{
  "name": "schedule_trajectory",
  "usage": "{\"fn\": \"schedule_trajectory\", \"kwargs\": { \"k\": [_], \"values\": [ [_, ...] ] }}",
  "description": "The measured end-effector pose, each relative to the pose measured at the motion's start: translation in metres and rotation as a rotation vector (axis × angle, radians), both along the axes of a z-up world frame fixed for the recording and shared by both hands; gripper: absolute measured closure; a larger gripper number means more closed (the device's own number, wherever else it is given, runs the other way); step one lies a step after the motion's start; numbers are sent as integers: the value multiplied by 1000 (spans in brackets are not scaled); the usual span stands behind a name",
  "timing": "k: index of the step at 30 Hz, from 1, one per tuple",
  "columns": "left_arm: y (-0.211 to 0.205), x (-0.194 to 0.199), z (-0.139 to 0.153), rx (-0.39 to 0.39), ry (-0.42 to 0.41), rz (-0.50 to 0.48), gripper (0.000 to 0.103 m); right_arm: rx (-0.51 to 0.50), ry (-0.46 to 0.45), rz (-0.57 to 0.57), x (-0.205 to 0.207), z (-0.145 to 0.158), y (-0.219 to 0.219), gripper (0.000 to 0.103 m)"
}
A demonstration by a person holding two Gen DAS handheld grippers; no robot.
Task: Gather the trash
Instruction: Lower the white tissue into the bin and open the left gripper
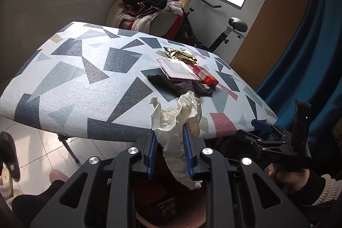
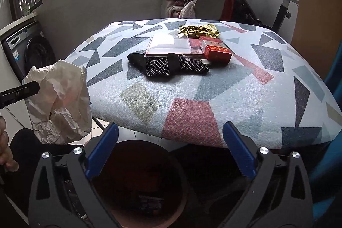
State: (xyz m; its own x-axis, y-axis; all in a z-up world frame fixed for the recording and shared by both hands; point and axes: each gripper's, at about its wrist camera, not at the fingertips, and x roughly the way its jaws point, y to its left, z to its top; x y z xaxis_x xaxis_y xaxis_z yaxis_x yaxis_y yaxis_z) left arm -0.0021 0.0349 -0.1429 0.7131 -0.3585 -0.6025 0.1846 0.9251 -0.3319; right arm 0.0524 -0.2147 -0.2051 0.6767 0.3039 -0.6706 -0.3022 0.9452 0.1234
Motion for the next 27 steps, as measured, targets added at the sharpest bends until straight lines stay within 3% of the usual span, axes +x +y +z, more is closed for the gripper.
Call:
{"fn": "schedule_trajectory", "kwargs": {
  "k": [6,9,14,19,27],
  "values": [
    [-9,0,-4,12,10,-28,80,4,4,-16,-1,-3,-4,6],
    [-10,0,-5,0,18,-36,72,5,7,-21,-2,-4,-5,6],
    [-10,-1,-5,-18,9,-32,34,8,12,-21,-3,-5,-5,6],
    [-7,-3,-2,24,-24,34,8,4,19,-21,-3,-7,-3,6],
    [5,0,-8,29,8,102,6,1,28,-26,-2,-11,-3,6]
  ]
}}
